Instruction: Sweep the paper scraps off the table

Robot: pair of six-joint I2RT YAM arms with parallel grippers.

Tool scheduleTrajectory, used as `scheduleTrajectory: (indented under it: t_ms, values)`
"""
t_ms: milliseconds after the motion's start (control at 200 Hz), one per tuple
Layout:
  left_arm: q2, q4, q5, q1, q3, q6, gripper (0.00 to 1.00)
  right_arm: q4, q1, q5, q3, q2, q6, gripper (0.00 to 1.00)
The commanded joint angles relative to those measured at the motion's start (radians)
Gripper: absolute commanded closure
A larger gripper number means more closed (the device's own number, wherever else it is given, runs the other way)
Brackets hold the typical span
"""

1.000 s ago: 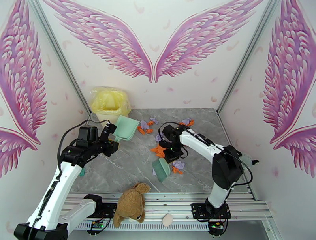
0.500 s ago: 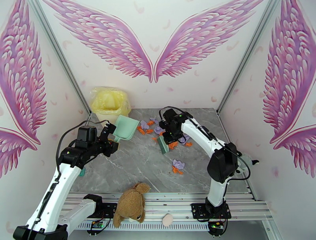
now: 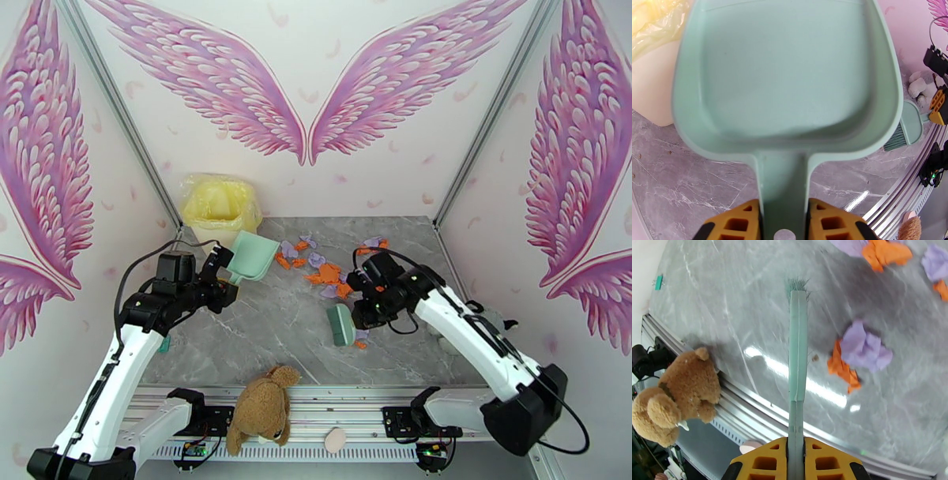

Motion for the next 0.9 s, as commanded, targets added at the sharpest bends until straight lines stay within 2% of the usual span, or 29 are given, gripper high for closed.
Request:
scheduleTrajectory:
  t_ms: [0, 155, 470, 750, 900]
  values:
    - [0.013, 0.018, 0.025, -0.008, 0.035, 0.001, 1.0, -0.026, 0.002, 0.05, -0.051, -0.104, 0.154, 1.0]
    - [0.027, 0.043, 0.036, -0.014, 0.03, -0.007, 1.0, -0.065, -0.002, 0.138, -0.141, -0.152, 0.2, 1.0]
    - [0.05, 0.021, 0.032, -0.031, 0.07, 0.005, 1.0, 0.112, -0.049, 0.148, -0.228, -0.079, 0.189, 1.0]
    - [0.019, -0.004, 0.025, -0.033, 0.054, 0.001, 1.0, 0.288, -0.17, 0.135, -0.131, 0.106, 0.115, 1.0]
    - [0.005, -0.018, 0.015, -0.039, 0.041, -0.004, 1.0, 0.323, -0.183, 0.098, -0.018, 0.195, 0.09, 1.0]
